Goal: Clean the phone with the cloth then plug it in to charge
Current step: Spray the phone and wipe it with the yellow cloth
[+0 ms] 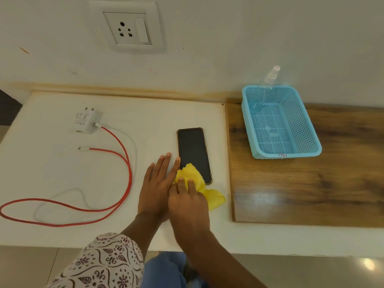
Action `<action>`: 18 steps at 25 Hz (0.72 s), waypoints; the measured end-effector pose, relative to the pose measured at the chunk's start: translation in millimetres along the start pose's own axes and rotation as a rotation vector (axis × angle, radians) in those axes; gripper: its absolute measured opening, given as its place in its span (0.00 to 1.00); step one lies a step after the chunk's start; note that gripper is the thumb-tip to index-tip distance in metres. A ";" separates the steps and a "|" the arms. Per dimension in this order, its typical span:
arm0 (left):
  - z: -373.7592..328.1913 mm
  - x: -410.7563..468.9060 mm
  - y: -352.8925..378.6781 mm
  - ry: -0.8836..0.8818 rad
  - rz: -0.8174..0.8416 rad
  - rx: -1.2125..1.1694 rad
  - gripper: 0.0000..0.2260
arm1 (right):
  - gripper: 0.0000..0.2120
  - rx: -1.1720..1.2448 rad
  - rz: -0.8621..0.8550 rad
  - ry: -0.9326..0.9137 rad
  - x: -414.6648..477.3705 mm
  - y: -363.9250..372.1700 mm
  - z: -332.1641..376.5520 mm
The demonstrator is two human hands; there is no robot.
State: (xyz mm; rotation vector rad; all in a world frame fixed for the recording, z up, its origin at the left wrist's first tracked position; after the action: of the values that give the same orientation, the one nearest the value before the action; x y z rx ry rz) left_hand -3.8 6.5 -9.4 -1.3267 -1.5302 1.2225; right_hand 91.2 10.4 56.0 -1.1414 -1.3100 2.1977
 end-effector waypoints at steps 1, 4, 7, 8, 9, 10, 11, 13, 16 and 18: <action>0.0 0.3 0.0 -0.001 0.001 0.002 0.34 | 0.28 -0.004 -0.022 -0.009 -1.5 -0.5 -1.6; 0.3 -0.7 4.7 -0.030 -0.005 -0.010 0.34 | 0.27 -0.112 -0.211 -0.135 -18.7 -6.1 -20.2; 2.3 -1.0 10.1 -0.059 -0.016 -0.013 0.36 | 0.28 -0.086 -0.285 -0.153 -31.9 -5.5 -43.5; 2.7 -1.0 11.1 -0.069 -0.022 -0.015 0.36 | 0.27 -0.087 -0.308 -0.127 -33.0 -5.7 -49.8; 3.0 -0.8 11.7 -0.079 -0.026 -0.017 0.36 | 0.27 -0.085 -0.317 -0.092 -34.6 -8.1 -53.9; 2.9 -0.9 11.8 -0.090 -0.031 -0.016 0.36 | 0.27 -0.077 -0.325 -0.053 -36.0 -8.9 -56.3; 2.5 -0.8 11.8 -0.098 -0.035 -0.015 0.36 | 0.27 -0.081 -0.319 -0.004 -36.8 -10.8 -57.8; 1.8 -1.0 11.9 -0.108 -0.041 -0.017 0.36 | 0.22 -0.025 -0.296 0.082 -36.1 -21.6 -60.3; 1.8 -0.7 12.0 -0.108 -0.044 -0.033 0.36 | 0.20 0.127 -0.530 0.202 -23.6 -52.1 -81.0; 1.6 -0.9 11.6 -0.109 -0.046 -0.034 0.35 | 0.19 0.164 -0.743 0.216 -6.8 -81.6 -93.6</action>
State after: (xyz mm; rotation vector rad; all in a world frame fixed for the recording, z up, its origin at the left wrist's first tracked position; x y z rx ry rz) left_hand -2.2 5.4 -20.9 -1.2576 -1.6556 1.2627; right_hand 159.2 102.4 104.7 -0.6522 -1.1790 1.5537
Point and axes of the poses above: each hand's wrist, its own x-axis towards the middle knuckle, its own y-axis out of the palm, z = x × y, the point moved 1 cm from there along x, towards the middle knuckle, and after that the axes turned 7 degrees about -y, right-handed, at the moved point
